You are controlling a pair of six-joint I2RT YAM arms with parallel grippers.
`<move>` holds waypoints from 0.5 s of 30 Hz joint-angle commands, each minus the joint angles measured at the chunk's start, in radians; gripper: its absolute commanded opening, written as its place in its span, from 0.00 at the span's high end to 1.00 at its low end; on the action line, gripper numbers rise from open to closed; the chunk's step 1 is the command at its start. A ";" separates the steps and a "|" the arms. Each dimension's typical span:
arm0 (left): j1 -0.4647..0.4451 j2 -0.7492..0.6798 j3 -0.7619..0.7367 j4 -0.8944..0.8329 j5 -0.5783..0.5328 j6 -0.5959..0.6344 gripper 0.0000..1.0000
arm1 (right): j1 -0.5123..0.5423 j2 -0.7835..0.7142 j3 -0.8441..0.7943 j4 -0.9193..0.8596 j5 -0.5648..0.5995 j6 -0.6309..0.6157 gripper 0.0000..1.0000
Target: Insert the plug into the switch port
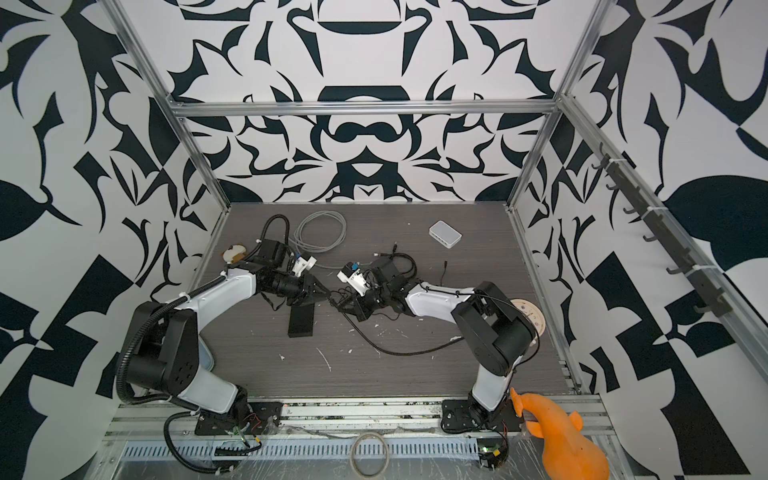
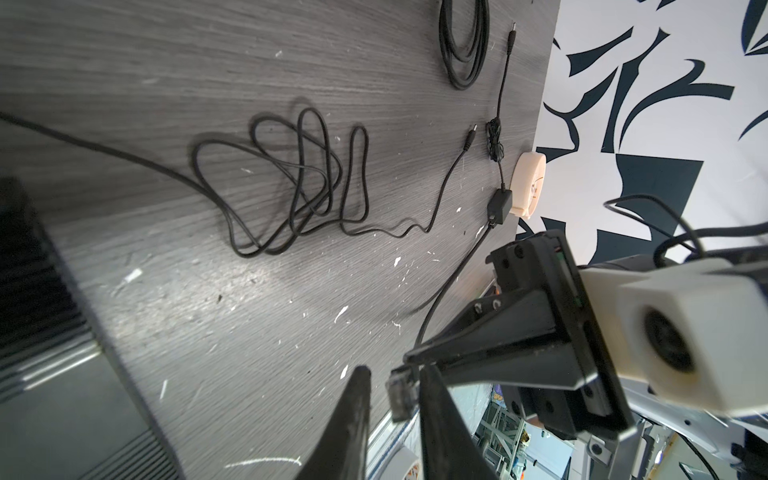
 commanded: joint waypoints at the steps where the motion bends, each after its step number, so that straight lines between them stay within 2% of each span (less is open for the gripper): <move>1: 0.003 -0.021 -0.003 -0.016 0.016 0.012 0.76 | 0.006 -0.048 0.000 0.045 0.009 0.007 1.00; 8: 0.004 -0.020 0.002 -0.011 0.012 0.005 0.78 | 0.013 -0.036 0.004 0.033 0.005 -0.001 1.00; 12: 0.003 -0.019 0.004 -0.003 0.023 0.002 0.88 | 0.015 -0.028 0.007 0.030 0.011 0.000 1.00; 15: 0.003 -0.019 0.004 -0.004 0.027 0.004 0.89 | 0.016 -0.022 0.013 0.024 0.017 -0.002 1.00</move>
